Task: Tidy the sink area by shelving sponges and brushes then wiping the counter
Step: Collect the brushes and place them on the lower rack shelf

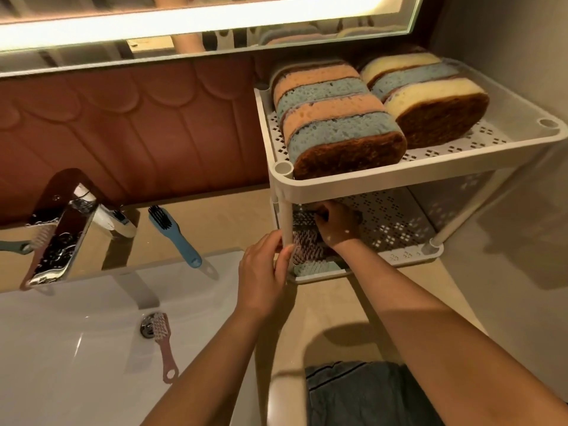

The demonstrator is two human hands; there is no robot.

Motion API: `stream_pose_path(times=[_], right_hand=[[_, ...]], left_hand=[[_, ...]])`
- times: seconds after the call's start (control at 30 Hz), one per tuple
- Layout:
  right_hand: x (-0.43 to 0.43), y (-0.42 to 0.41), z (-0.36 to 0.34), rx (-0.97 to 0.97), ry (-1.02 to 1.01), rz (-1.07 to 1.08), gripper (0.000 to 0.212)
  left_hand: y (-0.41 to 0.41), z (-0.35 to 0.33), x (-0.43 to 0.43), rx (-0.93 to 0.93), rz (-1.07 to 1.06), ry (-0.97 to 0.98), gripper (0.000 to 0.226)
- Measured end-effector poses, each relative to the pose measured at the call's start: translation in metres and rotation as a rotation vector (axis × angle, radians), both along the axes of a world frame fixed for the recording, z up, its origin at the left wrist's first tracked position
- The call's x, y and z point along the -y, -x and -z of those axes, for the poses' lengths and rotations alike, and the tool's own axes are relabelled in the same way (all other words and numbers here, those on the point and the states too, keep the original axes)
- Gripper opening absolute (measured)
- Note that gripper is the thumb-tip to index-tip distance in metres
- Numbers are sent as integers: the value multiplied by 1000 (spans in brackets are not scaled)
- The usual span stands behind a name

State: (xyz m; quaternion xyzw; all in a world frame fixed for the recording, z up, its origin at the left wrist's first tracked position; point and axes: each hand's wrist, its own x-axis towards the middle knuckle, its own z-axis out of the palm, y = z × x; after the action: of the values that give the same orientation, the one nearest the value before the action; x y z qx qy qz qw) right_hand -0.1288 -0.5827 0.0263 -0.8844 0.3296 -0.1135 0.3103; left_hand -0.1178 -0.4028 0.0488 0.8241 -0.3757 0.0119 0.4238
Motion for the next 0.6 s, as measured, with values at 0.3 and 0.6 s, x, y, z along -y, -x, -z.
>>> stream_pose_path(times=[0.3, 0.6], right_hand=[[5, -14, 18, -82, -18, -40, 23], [-16, 36, 5, 111, -171, 12, 17]], left_hand=[[-3, 1, 0, -30, 24, 54, 23], [-3, -1, -1, -57, 32, 61, 21]])
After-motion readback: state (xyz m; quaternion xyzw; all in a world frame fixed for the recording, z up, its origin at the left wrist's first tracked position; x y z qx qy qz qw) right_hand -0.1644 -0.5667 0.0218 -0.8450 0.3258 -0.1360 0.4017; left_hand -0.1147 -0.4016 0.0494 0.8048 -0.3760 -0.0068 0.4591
